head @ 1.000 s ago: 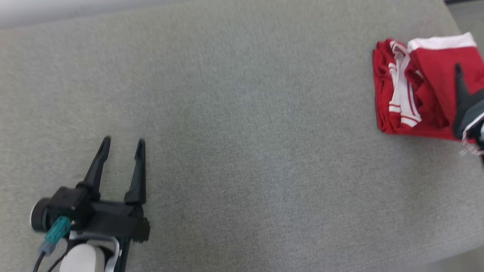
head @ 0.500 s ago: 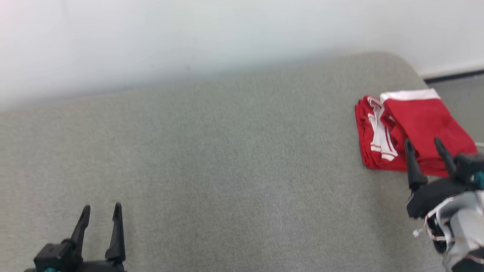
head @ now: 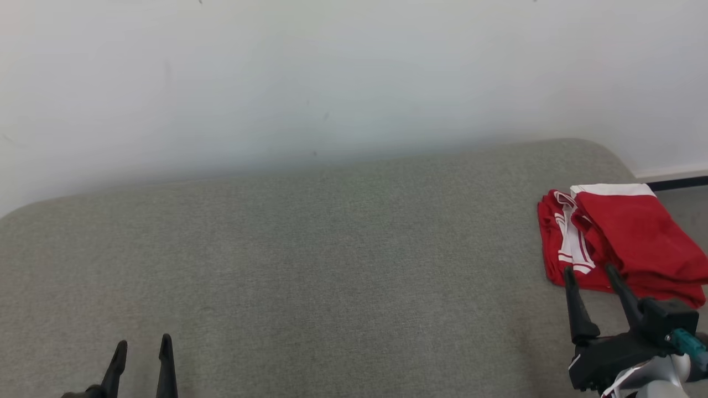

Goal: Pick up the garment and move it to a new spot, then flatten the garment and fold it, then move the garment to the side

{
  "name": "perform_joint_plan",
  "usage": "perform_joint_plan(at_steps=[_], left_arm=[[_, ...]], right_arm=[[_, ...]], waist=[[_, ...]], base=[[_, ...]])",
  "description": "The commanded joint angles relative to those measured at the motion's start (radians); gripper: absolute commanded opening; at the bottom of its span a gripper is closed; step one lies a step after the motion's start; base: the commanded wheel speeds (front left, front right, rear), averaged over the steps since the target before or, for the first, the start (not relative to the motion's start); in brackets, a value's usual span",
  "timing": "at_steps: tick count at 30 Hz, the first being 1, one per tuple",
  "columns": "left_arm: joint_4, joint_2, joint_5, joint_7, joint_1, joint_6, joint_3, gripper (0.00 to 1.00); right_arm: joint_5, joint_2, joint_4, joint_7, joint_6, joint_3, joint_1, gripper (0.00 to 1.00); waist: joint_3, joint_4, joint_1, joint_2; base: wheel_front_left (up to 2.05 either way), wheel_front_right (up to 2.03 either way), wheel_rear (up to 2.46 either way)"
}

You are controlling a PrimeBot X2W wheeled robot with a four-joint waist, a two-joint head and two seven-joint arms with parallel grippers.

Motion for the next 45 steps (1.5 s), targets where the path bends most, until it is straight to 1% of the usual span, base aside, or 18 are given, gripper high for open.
perform_joint_plan(at_steps=[1, 5, 8, 12, 23, 25, 33, 43, 44, 45], left_arm=[[0.002, -0.001, -0.001, 0.0, 0.016, 0.002, 0.005, 1.0], [-0.003, -0.007, 0.002, 0.0, 0.032, 0.002, 0.018, 1.0], [0.004, -0.009, 0.008, 0.0, 0.038, -0.004, 0.024, 1.0], [0.006, -0.011, 0.012, 0.0, 0.048, -0.01, 0.033, 1.0], [0.012, -0.021, 0.018, 0.0, 0.051, -0.014, 0.035, 1.0], [0.011, -0.022, 0.018, 0.0, 0.049, -0.014, 0.035, 1.0], [0.005, -0.026, 0.018, 0.0, 0.05, -0.017, 0.031, 1.0], [-0.004, -0.028, 0.015, 0.0, 0.04, -0.017, 0.034, 1.0], [0.0, -0.026, 0.012, 0.0, 0.038, -0.015, 0.032, 0.0], [0.008, -0.027, 0.012, 0.0, 0.04, -0.015, 0.031, 0.0]], right_arm=[[-0.002, 0.002, -0.007, 0.003, -0.003, 0.0, 0.015, 1.0], [-0.008, 0.019, -0.042, 0.019, -0.003, 0.017, 0.046, 1.0], [-0.018, 0.018, -0.052, 0.034, -0.003, 0.041, 0.054, 1.0], [-0.021, 0.027, -0.059, 0.042, -0.003, 0.042, 0.047, 1.0], [-0.024, 0.023, -0.059, 0.066, -0.003, 0.049, 0.032, 1.0], [-0.025, 0.034, -0.062, 0.068, -0.003, 0.046, 0.032, 1.0], [-0.019, 0.043, -0.053, 0.07, -0.003, 0.052, 0.033, 1.0], [-0.011, 0.045, -0.045, 0.069, -0.003, 0.05, 0.03, 1.0], [-0.014, 0.043, -0.045, 0.07, 0.0, 0.051, 0.036, 0.0], [-0.014, 0.044, -0.038, 0.07, 0.0, 0.053, 0.041, 0.0]], waist=[[-0.018, 0.02, 0.0002, 0.0002], [-0.027, 0.035, 0.0002, 0.0002], [-0.028, 0.042, 0.0002, 0.0002], [-0.029, 0.051, 0.0002, 0.0002], [-0.029, 0.061, 0.0002, 0.0002], [-0.029, 0.061, 0.0002, 0.0002], [-0.028, 0.058, 0.0002, 0.0002], [-0.027, 0.061, 0.0002, 0.0002], [-0.027, 0.061, 0.0002, 0.0002], [-0.027, 0.061, 0.0002, 0.0002]], base=[[0.0, 0.0, 0.0], [0.0, 0.0, 0.0], [0.0, 0.0, 0.0], [0.0, 0.0, 0.0], [0.0, 0.0, 0.0], [0.0, 0.0, 0.0], [0.0, 0.0, 0.0], [0.0, 0.0, 0.0], [0.0, 0.0, 0.0], [0.0, 0.0, 0.0]])
